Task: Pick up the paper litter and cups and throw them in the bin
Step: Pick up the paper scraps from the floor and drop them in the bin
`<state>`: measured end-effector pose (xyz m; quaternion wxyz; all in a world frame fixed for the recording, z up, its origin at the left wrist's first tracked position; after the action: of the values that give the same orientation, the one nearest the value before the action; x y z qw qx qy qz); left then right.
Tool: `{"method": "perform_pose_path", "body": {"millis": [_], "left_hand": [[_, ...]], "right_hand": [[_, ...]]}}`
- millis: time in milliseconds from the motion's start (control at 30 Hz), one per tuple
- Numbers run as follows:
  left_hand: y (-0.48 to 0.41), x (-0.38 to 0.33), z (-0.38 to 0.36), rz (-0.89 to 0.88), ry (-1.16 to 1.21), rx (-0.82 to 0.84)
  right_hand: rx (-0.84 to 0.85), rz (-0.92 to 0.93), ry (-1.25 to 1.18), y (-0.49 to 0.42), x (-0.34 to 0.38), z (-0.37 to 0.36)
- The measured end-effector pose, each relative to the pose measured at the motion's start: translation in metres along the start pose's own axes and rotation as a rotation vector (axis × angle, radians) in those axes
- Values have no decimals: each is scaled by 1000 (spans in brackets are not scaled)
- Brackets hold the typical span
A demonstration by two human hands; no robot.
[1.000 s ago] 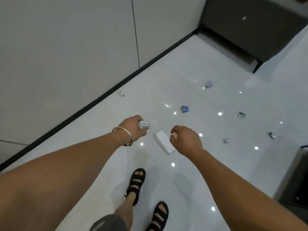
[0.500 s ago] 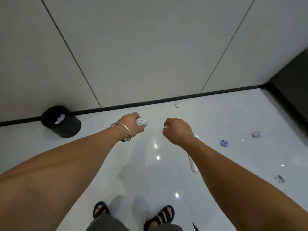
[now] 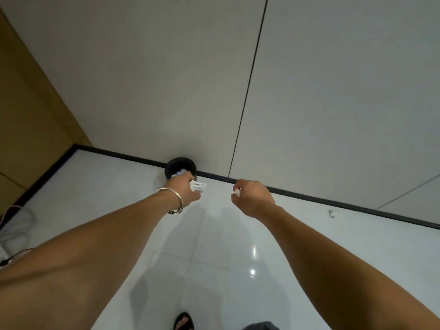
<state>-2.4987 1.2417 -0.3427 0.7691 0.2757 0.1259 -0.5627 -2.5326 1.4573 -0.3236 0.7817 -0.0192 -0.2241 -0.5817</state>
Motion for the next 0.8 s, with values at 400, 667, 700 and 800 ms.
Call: {"method": "perform_pose_path", "body": {"millis": [400,667,700,800], "left_hand": [[-97,94,59,127,18,18],[-210,101,107,190,40,16],[-222,102,111,179,30,24],[-262,113,119,148,-4,59]], "right_hand": [[138,172,126,-153,91,-47],[270,364,363,-287,132,-43],[285,351,358,-300,136,-43],[305,333,368,-338,146,-49]]}}
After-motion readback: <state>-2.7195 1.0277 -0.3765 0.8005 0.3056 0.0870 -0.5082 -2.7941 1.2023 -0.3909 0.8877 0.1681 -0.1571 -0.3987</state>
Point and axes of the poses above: each hand's wrist, its own y-axis away from the middle knuckle, its own z-axis out of the back of the hand, x = y × z, the point moved 2 cm from there along -y, towards the middle knuckle
